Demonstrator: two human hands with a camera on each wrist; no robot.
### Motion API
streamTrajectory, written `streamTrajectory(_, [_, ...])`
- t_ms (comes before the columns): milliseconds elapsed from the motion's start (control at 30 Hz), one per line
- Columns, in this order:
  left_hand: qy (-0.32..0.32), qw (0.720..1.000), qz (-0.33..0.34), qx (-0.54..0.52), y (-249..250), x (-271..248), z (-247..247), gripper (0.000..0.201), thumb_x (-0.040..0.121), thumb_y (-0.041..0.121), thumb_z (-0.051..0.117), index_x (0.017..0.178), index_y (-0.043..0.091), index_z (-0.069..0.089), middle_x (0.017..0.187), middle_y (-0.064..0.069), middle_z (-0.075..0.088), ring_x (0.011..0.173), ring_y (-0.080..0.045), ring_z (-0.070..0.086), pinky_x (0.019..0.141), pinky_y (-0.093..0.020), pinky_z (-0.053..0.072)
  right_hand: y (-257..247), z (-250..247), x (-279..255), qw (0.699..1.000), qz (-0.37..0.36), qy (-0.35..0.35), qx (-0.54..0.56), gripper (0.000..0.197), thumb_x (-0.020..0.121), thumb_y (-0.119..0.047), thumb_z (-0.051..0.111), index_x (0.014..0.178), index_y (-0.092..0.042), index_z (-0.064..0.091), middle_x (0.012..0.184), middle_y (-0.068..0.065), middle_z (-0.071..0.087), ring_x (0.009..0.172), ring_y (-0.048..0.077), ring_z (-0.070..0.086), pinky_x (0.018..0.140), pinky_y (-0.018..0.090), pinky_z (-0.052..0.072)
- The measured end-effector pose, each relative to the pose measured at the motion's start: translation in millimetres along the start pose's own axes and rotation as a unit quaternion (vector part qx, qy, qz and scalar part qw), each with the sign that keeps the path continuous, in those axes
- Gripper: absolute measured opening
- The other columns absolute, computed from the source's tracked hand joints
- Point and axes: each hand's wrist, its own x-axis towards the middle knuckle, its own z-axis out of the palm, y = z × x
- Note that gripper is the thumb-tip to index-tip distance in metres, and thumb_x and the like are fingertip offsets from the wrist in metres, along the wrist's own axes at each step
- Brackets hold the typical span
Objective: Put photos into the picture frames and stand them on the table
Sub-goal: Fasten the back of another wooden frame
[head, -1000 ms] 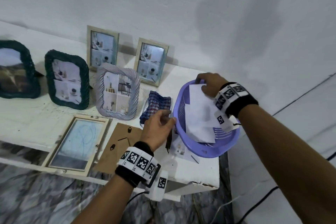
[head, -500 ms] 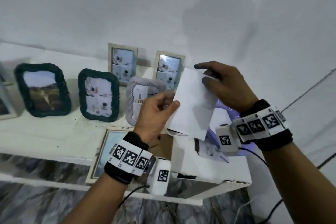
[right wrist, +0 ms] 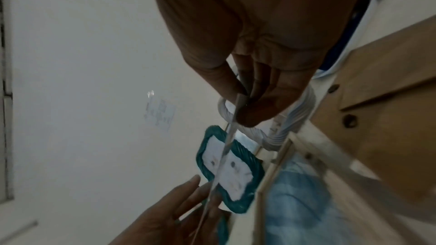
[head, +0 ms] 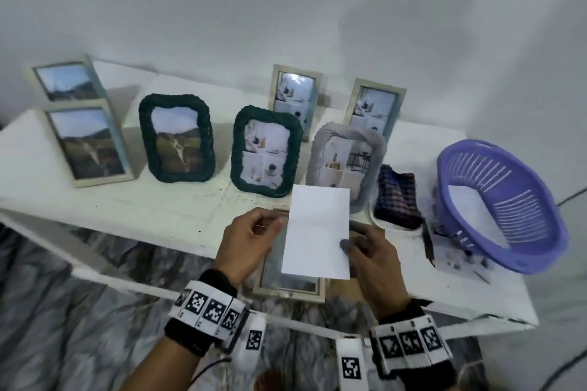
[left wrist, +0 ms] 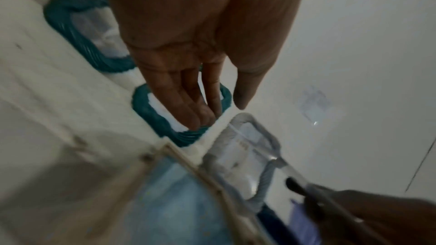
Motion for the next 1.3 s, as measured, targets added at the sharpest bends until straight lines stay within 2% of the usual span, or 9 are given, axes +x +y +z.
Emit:
streamTrajectory(100, [0.061, 0.988, 0.054, 0.131, -27, 3, -21, 0.012, 0.091, 0.029, 0.066, 0.101, 0.024, 0.069, 0.098, 0.01, 0.069, 0.093, -0.005, 0.062, 0.08, -0.027, 0.051, 9, 7, -9, 0.998, 0.002, -0.001, -0.071, 0.031, 0.093, 0.004, 0.054, 0.116, -0.016, 0.059, 0.069, -0.008, 0.067, 0.062, -0.003, 0.062, 0.055, 0.016, 0.05])
streamTrajectory(267, [-0.015, 0.967, 0.132, 0.217, -56, 15, -27, 0.044, 0.086, 0.051, 0.05, 0.122, 0.027, 0.059, 0.121, 0.009, 0.057, 0.112, -0.01, 0.048, 0.096, -0.03, 0.039, 33, 18, -7, 0.968, 0.014, 0.007, -0.251, 0.041, 0.078, -0.052, 0.051, 0.118, -0.046, 0.06, 0.081, -0.008, 0.068, 0.077, 0.016, 0.064, 0.069, 0.044, 0.055])
streamTrajectory(400, [-0.066, 0.966, 0.137, 0.211, -66, 20, -21, 0.063, 0.088, 0.062, 0.037, 0.137, 0.024, 0.05, 0.138, 0.005, 0.051, 0.128, -0.01, 0.039, 0.11, -0.036, 0.03, 15, 34, -10, 0.934, 0.007, 0.045, -0.353, 0.036, 0.088, -0.036, 0.059, 0.123, -0.027, 0.063, 0.082, -0.014, 0.065, 0.073, 0.004, 0.055, 0.068, 0.019, 0.044])
streamTrajectory(533, [-0.086, 0.945, 0.149, 0.278, -75, 22, -19, 0.067, 0.089, 0.062, 0.026, 0.142, 0.024, 0.044, 0.148, 0.003, 0.044, 0.143, -0.016, 0.027, 0.117, -0.04, 0.017, 12, 44, -9, 0.932, 0.015, 0.015, -0.363, 0.033, 0.095, -0.021, 0.056, 0.128, -0.016, 0.057, 0.092, 0.0, 0.067, 0.06, -0.003, 0.044, 0.058, -0.001, 0.032])
streamTrajectory(733, [-0.103, 0.937, 0.151, 0.297, -82, 26, -22, 0.07, 0.087, 0.06, 0.023, 0.147, 0.027, 0.038, 0.154, 0.006, 0.037, 0.146, -0.012, 0.019, 0.119, -0.037, 0.011, 37, 62, -9, 0.894, -0.02, 0.031, -0.447, 0.038, 0.087, -0.03, 0.063, 0.121, -0.013, 0.064, 0.104, 0.013, 0.062, 0.09, 0.032, 0.06, 0.072, 0.033, 0.047])
streamTrajectory(1000, [-0.14, 0.924, 0.145, 0.326, -76, 22, -24, 0.085, 0.081, 0.073, 0.031, 0.152, 0.028, 0.023, 0.156, 0.012, 0.023, 0.147, -0.007, 0.008, 0.117, -0.028, -0.001, 41, 44, -8, 0.888, -0.118, 0.142, -0.421, 0.031, 0.083, -0.033, 0.06, 0.105, -0.013, 0.067, 0.084, 0.011, 0.058, 0.066, 0.032, 0.056, 0.055, 0.033, 0.047])
streamTrajectory(1067, [-0.14, 0.92, 0.148, 0.334, -77, 23, -24, 0.085, 0.081, 0.073, 0.031, 0.153, 0.028, 0.022, 0.158, 0.01, 0.022, 0.148, -0.007, 0.008, 0.117, -0.028, -0.002, 43, 27, -4, 0.868, -0.072, 0.177, -0.459, 0.032, 0.08, -0.026, 0.069, 0.106, -0.008, 0.064, 0.092, 0.017, 0.057, 0.079, 0.038, 0.055, 0.063, 0.041, 0.048])
streamTrajectory(1200, [-0.144, 0.922, 0.148, 0.328, -78, 23, -25, 0.084, 0.082, 0.07, 0.027, 0.154, 0.026, 0.022, 0.159, 0.01, 0.02, 0.146, -0.003, 0.006, 0.117, -0.026, -0.004, 43, 4, -4, 0.81, 0.107, 0.143, -0.558, 0.059, 0.084, -0.058, 0.056, 0.119, -0.01, 0.054, 0.121, 0.015, 0.049, 0.108, 0.036, 0.045, 0.085, 0.043, 0.042])
streamTrajectory(1300, [-0.162, 0.929, 0.142, 0.302, -75, 24, -29, 0.083, 0.081, 0.064, 0.028, 0.154, 0.025, 0.02, 0.156, 0.016, 0.015, 0.143, 0.006, 0.0, 0.116, -0.019, -0.008, 49, -4, -7, 0.822, 0.083, 0.132, -0.548, 0.058, 0.085, -0.057, 0.056, 0.116, -0.007, 0.057, 0.118, 0.016, 0.052, 0.107, 0.035, 0.045, 0.086, 0.043, 0.042])
